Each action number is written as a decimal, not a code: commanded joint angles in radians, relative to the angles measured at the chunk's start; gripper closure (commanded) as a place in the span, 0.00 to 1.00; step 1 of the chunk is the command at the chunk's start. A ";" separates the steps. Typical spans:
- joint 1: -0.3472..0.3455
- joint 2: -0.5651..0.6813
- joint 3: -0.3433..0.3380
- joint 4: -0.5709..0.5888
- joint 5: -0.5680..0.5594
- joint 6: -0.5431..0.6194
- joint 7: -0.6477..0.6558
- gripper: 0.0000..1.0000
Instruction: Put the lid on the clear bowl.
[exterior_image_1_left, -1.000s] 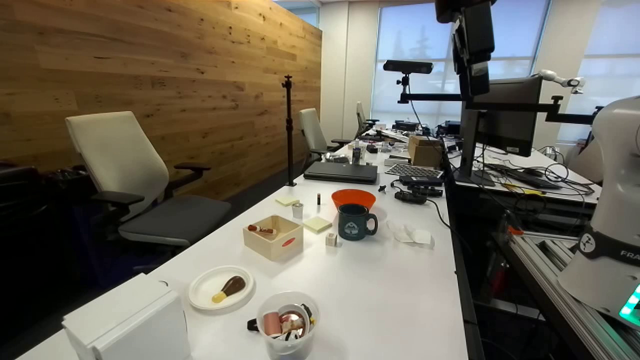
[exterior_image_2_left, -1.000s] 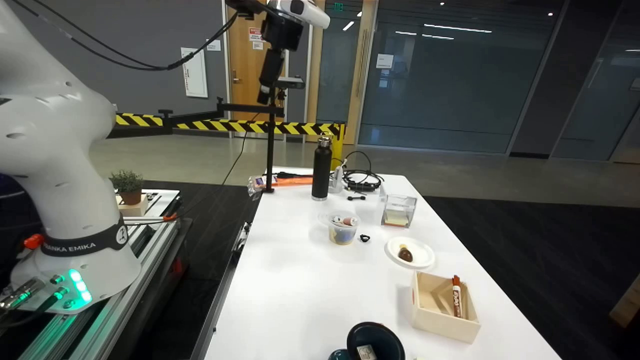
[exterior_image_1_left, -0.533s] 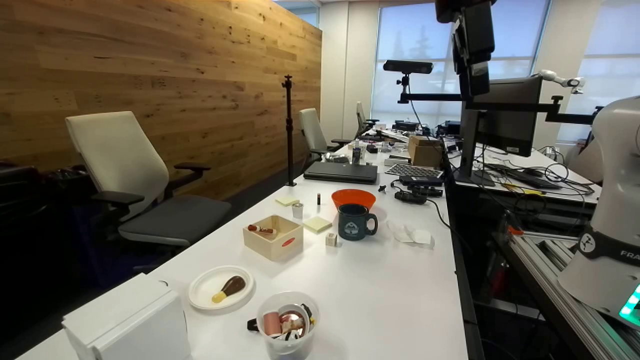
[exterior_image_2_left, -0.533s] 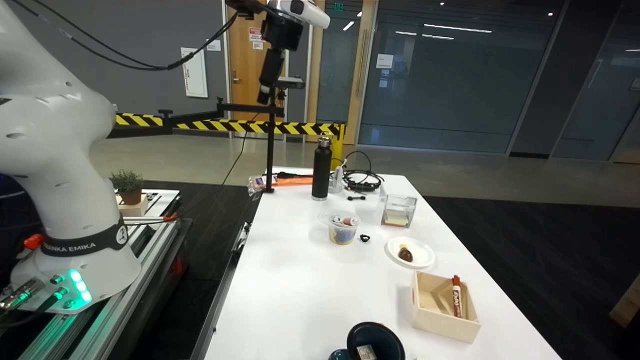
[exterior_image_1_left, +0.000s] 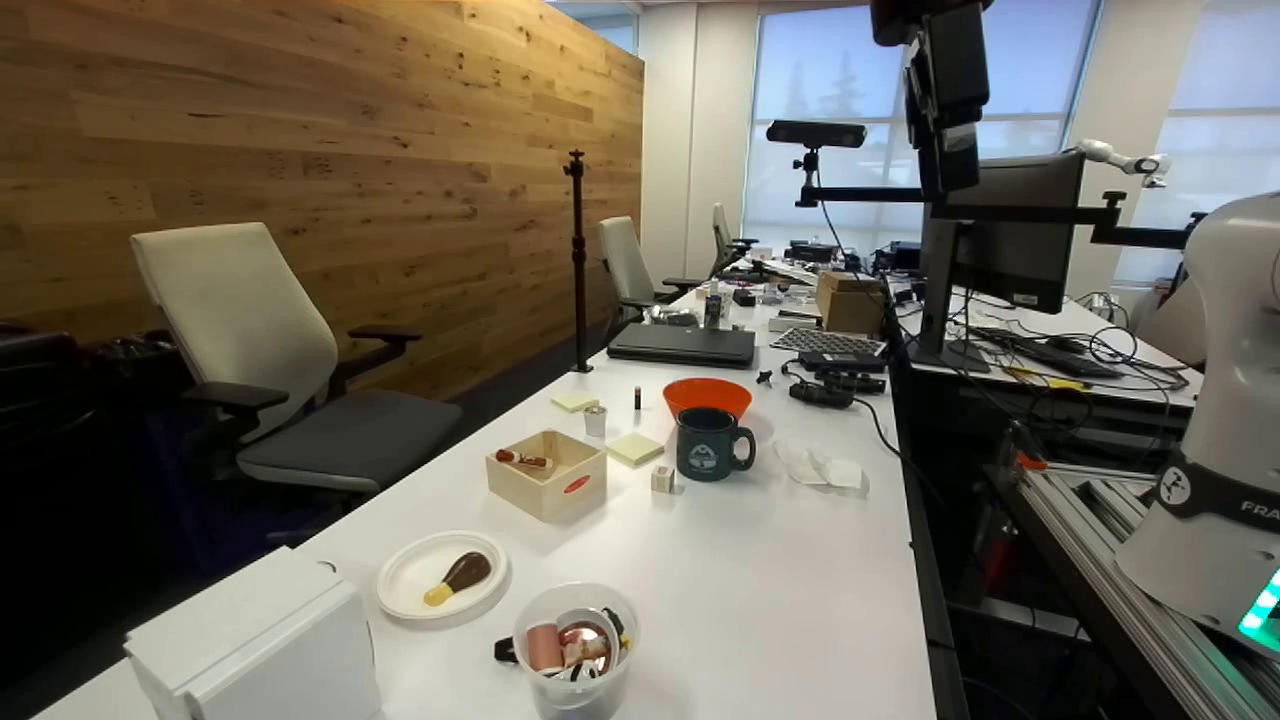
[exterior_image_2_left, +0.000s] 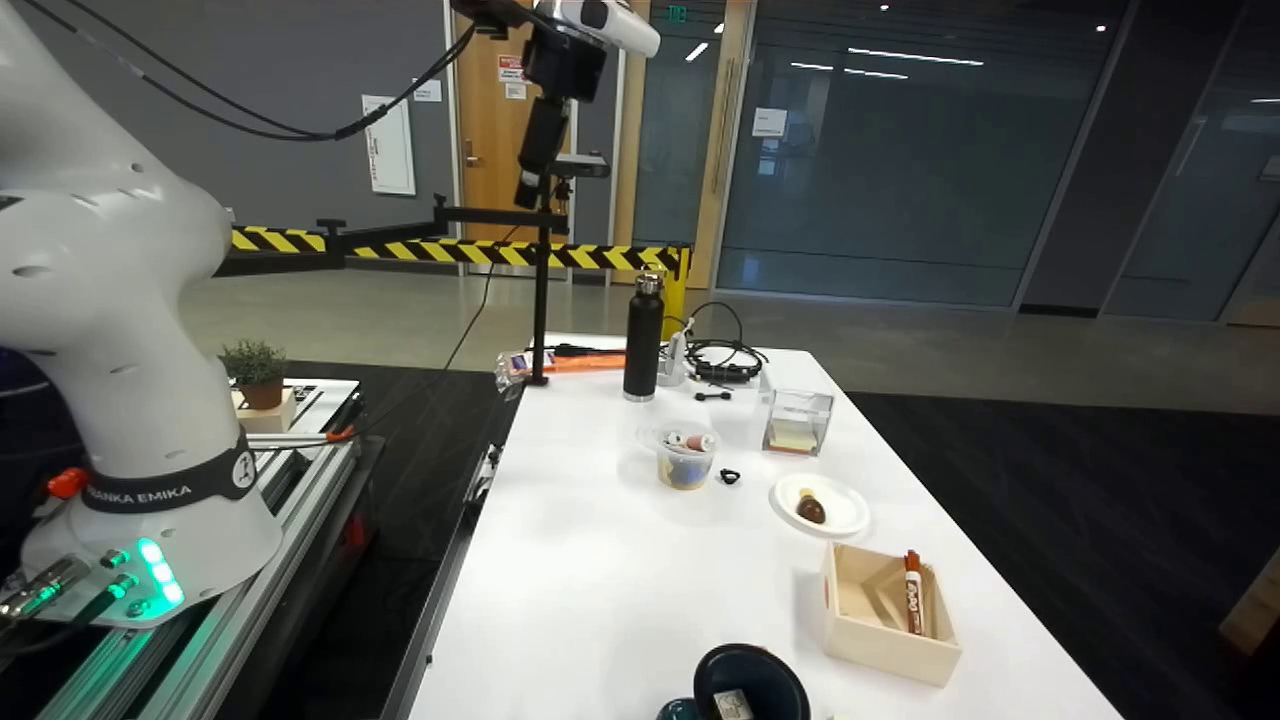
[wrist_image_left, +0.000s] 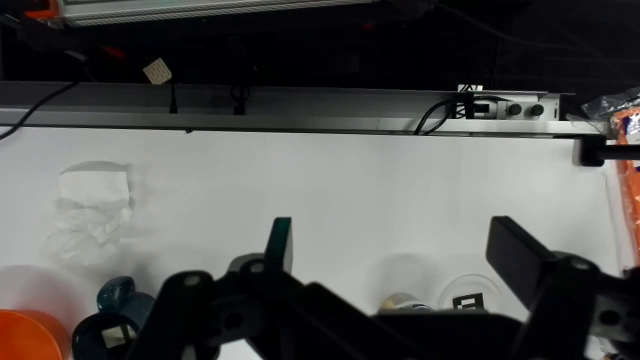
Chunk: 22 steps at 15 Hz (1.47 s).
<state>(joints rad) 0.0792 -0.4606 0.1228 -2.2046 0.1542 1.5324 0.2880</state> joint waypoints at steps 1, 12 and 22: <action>-0.010 0.000 0.008 0.002 0.003 -0.003 -0.003 0.00; -0.002 0.049 0.019 0.064 -0.027 0.142 -0.050 0.00; 0.069 0.253 0.080 0.165 -0.164 0.315 -0.308 0.00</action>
<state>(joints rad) 0.1200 -0.2790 0.1914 -2.0929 0.0506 1.8359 0.0596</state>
